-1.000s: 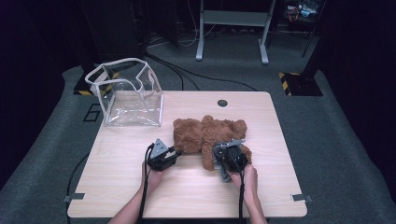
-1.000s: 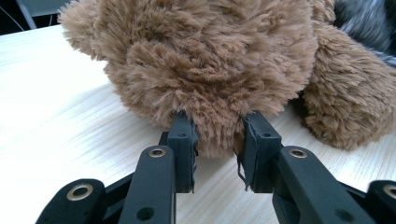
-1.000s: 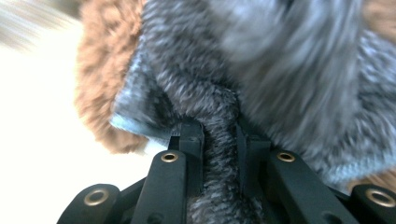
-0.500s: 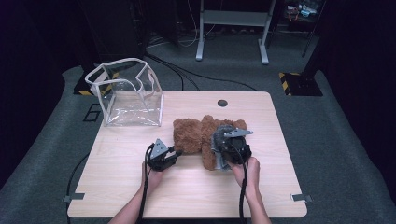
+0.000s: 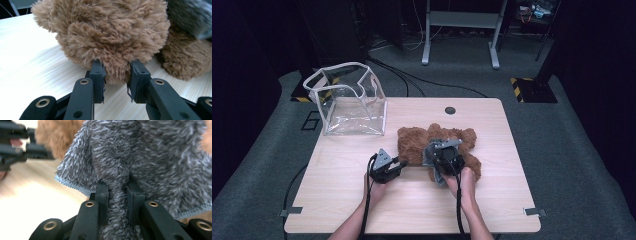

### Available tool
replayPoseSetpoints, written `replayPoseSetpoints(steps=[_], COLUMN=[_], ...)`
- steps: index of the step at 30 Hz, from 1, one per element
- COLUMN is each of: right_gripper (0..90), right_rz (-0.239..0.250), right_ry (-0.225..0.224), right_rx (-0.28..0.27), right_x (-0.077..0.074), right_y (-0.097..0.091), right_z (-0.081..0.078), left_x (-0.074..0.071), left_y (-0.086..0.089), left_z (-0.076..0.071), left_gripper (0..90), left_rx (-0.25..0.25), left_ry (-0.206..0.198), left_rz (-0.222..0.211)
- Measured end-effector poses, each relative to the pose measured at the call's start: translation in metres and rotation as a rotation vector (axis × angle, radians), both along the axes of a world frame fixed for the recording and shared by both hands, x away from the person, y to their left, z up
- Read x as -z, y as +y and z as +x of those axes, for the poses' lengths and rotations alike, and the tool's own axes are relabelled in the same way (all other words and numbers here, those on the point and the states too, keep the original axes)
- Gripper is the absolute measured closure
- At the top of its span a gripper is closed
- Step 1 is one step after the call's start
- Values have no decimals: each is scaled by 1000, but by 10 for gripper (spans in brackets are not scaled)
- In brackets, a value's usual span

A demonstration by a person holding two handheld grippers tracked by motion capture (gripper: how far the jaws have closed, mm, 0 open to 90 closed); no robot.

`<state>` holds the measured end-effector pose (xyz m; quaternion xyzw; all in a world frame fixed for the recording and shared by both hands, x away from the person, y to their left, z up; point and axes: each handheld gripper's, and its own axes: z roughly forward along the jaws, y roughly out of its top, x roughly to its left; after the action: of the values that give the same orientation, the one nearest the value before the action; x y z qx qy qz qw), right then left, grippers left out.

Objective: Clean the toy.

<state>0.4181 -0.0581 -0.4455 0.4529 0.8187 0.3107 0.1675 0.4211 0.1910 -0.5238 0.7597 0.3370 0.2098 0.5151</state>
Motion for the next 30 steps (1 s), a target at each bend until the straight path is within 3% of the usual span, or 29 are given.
replayPoseSetpoints(steps=[8, 18, 21, 24, 27, 30], right_gripper=[746, 744, 743, 743, 742, 739], right_rz=[-31, -92, -75, -41, -33, -27], right_ry=[8, 80, 73, 13, -37, -60], right_rx=[-28, -60, -42, -31, -27, -18], right_x=[16, 40, 32, 14, -5, -17], right_y=[0, -5, -13, -18, -14, -3], right_z=[-22, -44, -46, -42, -36, -21], left_x=[0, 0, 0, 0, 0, 0], left_y=[0, 0, 0, 0, 0, 0], left_z=[0, 0, 0, 0, 0, 0], left_gripper=[687, 687, 687, 687, 687, 687], left_rx=[-3, -2, 0, 0, -2, -2], left_ry=[3, -2, 0, 0, -2, -2], left_rz=[-8, -3, -2, -2, -2, -2])
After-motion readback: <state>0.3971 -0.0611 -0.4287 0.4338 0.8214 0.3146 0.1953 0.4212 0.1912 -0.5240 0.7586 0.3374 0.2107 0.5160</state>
